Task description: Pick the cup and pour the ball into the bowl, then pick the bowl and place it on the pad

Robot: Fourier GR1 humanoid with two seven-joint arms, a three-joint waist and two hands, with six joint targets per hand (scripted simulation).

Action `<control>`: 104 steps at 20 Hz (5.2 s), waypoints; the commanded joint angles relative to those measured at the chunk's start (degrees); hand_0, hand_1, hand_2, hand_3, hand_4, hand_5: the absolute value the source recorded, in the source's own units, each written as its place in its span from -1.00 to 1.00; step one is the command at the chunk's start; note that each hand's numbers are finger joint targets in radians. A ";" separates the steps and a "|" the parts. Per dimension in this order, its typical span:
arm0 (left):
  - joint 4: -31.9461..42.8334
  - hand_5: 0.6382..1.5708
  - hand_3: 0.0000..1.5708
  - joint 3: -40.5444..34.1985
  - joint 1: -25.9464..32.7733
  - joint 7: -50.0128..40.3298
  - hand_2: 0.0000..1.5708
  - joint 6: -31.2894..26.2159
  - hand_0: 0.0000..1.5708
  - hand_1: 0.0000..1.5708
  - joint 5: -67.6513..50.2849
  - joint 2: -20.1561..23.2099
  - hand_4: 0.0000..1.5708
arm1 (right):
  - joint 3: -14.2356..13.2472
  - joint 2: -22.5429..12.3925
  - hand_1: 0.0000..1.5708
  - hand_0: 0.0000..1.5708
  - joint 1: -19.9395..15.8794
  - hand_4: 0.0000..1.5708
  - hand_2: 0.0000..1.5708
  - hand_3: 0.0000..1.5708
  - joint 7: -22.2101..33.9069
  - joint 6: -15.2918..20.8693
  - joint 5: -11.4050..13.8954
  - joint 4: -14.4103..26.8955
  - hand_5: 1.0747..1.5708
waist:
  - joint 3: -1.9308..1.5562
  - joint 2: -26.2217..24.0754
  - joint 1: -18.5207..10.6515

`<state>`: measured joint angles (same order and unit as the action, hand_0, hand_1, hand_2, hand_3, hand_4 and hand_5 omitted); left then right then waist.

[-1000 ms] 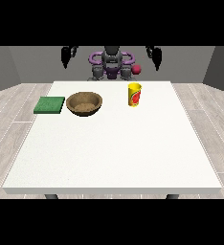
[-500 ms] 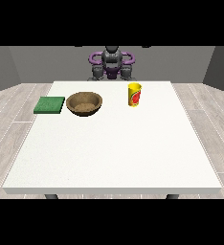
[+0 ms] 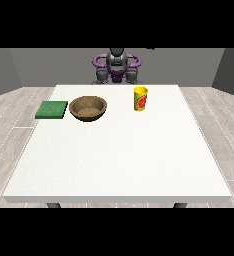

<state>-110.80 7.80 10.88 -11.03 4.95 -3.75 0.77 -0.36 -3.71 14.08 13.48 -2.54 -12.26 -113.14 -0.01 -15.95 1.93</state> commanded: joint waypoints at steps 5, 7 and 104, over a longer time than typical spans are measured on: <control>10.28 0.90 -1.00 2.61 -4.49 17.95 -1.00 3.84 -1.00 -1.00 2.95 -0.75 -1.00 | -2.64 0.01 -1.00 -1.00 -1.32 -0.51 -1.00 -1.00 -16.26 -6.43 -0.25 7.83 1.00 | -0.01 13.63 1.68; 13.21 0.87 -1.00 2.19 -7.97 21.70 -1.00 4.33 -1.00 -1.00 4.47 -0.76 -1.00 | -6.70 -1.82 -1.00 -1.00 -7.97 -0.54 -1.00 -1.00 -16.80 -5.98 -2.00 9.45 1.00 | 0.00 18.15 0.93; 33.70 0.84 -1.00 7.31 -53.34 -5.32 -1.00 25.81 -1.00 -1.00 23.70 -0.72 -0.48 | -23.35 -17.36 -1.00 -1.00 -31.62 -0.11 -1.00 -1.00 -22.16 -16.36 -8.96 54.66 1.00 | 1.01 24.89 -9.06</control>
<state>-67.76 20.55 -43.41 -20.61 30.88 34.97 0.71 -23.11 -21.74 -16.24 -8.78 -20.10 -20.53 -58.64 0.85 6.68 -4.95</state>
